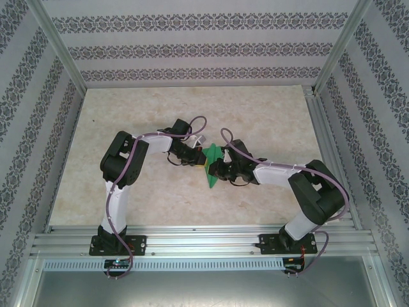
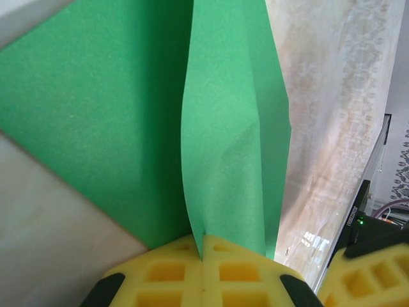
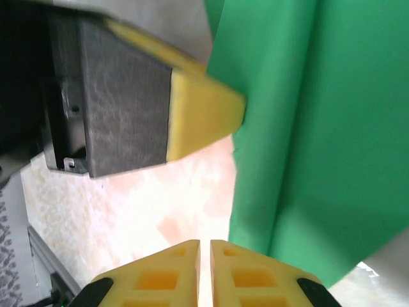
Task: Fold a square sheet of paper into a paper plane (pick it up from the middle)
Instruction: Fourth fold the wing at the center of the table.
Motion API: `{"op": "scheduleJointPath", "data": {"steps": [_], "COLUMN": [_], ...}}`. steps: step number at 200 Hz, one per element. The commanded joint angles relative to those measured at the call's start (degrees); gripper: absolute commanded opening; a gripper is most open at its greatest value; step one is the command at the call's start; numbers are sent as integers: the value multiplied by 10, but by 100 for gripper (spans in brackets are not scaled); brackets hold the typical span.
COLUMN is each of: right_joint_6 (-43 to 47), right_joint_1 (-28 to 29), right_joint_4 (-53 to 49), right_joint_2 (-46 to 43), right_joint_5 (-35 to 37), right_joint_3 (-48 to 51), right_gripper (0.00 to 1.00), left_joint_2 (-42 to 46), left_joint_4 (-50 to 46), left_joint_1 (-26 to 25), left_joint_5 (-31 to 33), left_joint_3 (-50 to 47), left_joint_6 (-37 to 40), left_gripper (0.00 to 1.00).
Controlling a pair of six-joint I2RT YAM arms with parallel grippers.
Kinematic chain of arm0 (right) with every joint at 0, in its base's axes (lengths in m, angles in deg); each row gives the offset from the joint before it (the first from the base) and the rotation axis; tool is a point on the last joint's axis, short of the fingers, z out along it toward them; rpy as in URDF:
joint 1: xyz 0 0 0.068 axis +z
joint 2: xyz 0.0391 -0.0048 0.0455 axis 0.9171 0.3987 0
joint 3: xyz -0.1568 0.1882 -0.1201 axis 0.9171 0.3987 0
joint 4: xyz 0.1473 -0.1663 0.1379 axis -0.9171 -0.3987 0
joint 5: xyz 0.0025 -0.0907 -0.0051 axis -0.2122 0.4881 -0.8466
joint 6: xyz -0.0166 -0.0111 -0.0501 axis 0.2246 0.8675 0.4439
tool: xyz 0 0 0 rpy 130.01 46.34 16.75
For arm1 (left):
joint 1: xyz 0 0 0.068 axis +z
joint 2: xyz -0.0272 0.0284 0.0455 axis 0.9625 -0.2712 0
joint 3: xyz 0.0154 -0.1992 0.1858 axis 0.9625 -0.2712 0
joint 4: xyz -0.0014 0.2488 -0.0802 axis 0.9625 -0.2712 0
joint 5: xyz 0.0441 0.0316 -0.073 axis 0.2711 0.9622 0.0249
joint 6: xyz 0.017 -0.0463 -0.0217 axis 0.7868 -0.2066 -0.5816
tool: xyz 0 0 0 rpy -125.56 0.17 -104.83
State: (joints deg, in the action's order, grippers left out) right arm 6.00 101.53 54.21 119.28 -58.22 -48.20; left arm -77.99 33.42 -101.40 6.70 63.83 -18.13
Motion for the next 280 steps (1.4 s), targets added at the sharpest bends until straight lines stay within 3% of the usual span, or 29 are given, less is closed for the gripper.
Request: {"op": "scheduleJointPath", "data": {"steps": [1,52,100,135,172,214,280], "right_joint_6": [-24,-13,18,15,7,17,57], "right_joint_1": [13,15,17,16,13,-21,-31], "right_joint_4": [31,8,-74,-46,-28,-61,-88], "right_joint_2": [22,48,47,54,9,-46,44], "right_joint_5": [-13,-6,24,6,-3,45,53], "right_joint_3": [3,3,-12,-10,-15,5,-39], "right_gripper": [13,13,13,14,15,13,8], "left_joint_2": [-18,-19,-19,-21,-18,-15,-19], "left_joint_4": [-22,-21,-23,-22,-28,-34,-41], "left_joint_1": [-3,-4,-4,-4,-3,-1,2], "left_joint_5": [24,24,22,23,26,22,14], "left_joint_3": [-4,-4,-4,-3,4,16,25], "left_joint_6": [19,18,18,18,22,26,31], "left_gripper": [4,4,4,4,4,2,2]}}
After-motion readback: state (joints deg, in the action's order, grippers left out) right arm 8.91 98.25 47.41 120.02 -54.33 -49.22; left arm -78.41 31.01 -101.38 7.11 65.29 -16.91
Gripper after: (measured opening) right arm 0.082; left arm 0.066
